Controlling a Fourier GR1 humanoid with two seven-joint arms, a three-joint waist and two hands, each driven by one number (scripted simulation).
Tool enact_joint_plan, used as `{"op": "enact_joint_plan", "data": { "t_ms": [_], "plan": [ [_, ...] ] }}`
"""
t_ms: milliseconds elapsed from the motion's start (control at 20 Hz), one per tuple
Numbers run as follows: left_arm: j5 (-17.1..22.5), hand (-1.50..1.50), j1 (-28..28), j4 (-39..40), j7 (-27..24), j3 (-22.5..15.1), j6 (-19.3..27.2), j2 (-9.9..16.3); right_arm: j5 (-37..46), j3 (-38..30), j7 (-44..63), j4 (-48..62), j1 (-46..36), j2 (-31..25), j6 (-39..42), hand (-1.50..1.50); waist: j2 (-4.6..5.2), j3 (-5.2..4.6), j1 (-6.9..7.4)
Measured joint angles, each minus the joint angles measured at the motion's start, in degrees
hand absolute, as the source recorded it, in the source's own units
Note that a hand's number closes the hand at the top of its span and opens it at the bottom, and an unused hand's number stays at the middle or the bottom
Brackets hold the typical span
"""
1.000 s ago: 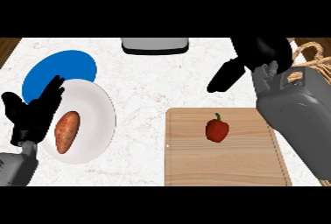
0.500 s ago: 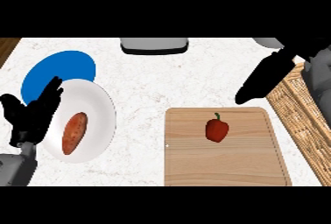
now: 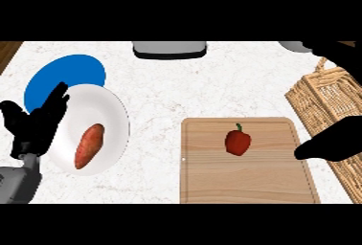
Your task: Pick the bell pepper from the cutting board and place it in the basket
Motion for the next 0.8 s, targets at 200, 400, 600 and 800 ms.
{"op": "enact_joint_plan", "data": {
  "t_ms": [200, 400, 600, 800],
  "plan": [
    [-0.5, 0.0, 0.01, -0.35, 0.41, 0.92, -0.91, -0.22, 4.73, 0.76, -2.45, -4.6, 7.77, 1.48, -0.89, -1.5, 0.17, 0.01, 0.48],
    [-1.37, 0.0, -0.94, -1.15, 2.08, 1.16, -0.74, -0.94, 13.51, 3.23, -7.45, -7.02, 15.8, 4.81, -4.01, -1.5, 0.3, 0.04, 0.72],
    [-1.93, 0.0, -1.45, 0.15, 1.27, 2.11, -2.19, -1.4, 22.09, 5.79, -13.59, -4.15, 20.54, 8.49, -8.67, -1.5, 0.4, 0.04, 0.98],
    [-3.13, 0.0, -1.41, 0.93, 0.39, 2.25, -2.71, -2.72, 27.53, 6.92, -20.65, 1.75, 22.21, 12.61, -13.82, -1.5, 0.46, 0.04, 1.19]
  ]
}}
